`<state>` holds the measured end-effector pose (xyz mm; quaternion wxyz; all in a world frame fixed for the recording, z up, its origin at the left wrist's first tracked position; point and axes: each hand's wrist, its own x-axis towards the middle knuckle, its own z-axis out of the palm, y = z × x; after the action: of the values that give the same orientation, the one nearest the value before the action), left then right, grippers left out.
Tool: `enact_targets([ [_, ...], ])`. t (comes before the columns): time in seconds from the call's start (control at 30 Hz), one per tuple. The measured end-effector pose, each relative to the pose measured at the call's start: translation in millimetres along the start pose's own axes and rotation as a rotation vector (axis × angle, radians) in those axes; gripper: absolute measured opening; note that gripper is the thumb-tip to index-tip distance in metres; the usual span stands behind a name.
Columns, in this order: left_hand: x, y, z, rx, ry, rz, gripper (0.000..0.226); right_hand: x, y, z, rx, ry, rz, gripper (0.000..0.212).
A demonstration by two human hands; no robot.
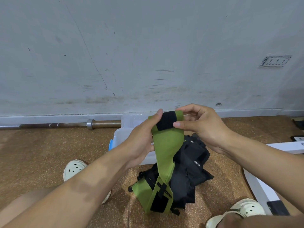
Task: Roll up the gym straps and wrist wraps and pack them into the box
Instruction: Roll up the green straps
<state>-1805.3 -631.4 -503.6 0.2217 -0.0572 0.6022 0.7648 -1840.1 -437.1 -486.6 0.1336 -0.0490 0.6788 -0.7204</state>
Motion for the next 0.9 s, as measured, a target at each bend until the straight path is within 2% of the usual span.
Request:
enact_targets([
  [0.13, 1.1, 0.1, -0.8, -0.046, 0.041, 0.036, 0.044, 1.6, 4.6, 0.3, -0.09, 0.041, -0.054, 0.033],
  [0.23, 2.4, 1.4, -3.0, -0.106, 0.098, 0.072, 0.04, 4.2, 1.9, -2.4, -0.045, -0.031, -0.001, 0.036],
  [0.33, 2.6, 2.5, -4.8, -0.111, 0.096, 0.094, 0.051, 5.8, -7.4, -9.2, 0.012, -0.148, 0.13, 0.057],
  [0.43, 0.8, 1.4, -4.6, -0.061, 0.076, 0.129, 0.067, 6.5, -10.2, -11.9, 0.006, -0.136, 0.164, 0.064],
  [0.53, -0.1, -0.1, -3.3, -0.041, 0.077, 0.174, 0.074, 1.5, -4.4, -5.3, -0.019, 0.006, 0.1, 0.057],
  [0.67, 0.0, -1.8, -4.0, -0.052, 0.117, 0.196, 0.071, -9.6, 9.4, 11.5, -0.045, 0.134, 0.003, 0.036],
  [0.8, -1.4, -6.5, -3.1, -0.02, 0.145, 0.205, 0.063, -16.5, 18.7, 24.7, -0.178, 0.181, -0.004, 0.029],
  [0.9, -2.8, -7.2, -6.0, -0.016, 0.143, 0.204, 0.062, -17.0, 17.2, 24.0, -0.306, 0.133, -0.002, 0.031],
])
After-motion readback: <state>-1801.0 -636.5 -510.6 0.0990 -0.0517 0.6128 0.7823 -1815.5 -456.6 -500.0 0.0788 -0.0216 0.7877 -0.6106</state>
